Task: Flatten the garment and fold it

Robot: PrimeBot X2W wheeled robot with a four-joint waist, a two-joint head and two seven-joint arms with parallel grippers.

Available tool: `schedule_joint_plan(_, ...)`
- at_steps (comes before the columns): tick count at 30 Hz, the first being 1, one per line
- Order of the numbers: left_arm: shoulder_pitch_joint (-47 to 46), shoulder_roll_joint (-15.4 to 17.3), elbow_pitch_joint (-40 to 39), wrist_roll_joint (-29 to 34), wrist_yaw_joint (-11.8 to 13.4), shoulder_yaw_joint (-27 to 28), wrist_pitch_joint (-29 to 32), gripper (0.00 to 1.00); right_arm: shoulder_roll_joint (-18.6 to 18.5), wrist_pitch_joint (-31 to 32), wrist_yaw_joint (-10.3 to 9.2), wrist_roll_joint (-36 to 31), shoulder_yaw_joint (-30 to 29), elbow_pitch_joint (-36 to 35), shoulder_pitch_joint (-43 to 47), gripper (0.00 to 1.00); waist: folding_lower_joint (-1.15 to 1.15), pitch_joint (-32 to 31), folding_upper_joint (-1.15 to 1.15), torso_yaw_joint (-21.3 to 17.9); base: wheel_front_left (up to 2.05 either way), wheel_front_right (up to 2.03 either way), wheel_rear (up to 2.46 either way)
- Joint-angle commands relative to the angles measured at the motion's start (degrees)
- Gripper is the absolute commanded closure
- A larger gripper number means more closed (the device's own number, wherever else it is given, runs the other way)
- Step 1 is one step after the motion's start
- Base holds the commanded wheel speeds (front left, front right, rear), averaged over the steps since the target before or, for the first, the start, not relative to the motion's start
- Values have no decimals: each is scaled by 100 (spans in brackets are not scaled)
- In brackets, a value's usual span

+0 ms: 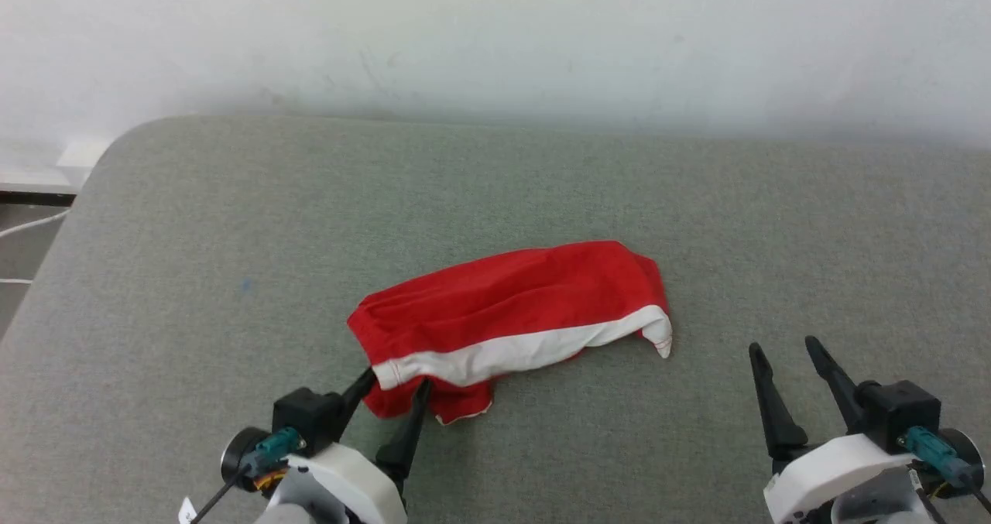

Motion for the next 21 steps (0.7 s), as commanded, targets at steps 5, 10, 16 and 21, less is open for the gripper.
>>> schedule_joint_plan(5, 181, -98, -727, 177, 176, 405, -110, 0, -389, 374, -12, -106, 343, -43, 48, 0, 0, -245, 0, 329, 0, 0, 0)
schedule_joint_plan(10, 657, -410, -1826, 728, 375, 1106, -114, 0, -893, 1039, -12, -60, 980, 50, -256, 0, 0, -204, 0, 601, 0, 0, 0)
schedule_joint_plan(16, 1066, -932, -2188, 1302, 331, 1559, -115, 0, -1314, 1605, -12, -35, 1582, 694, -981, 0, 0, -49, 0, 931, 0, 0, 0)
schedule_joint_plan(21, 1131, -1198, -2103, 1546, 75, 1707, -115, 0, -1441, 1779, -12, -90, 1748, 1385, -1505, 0, 0, 85, 0, 1184, 0, 0, 0)
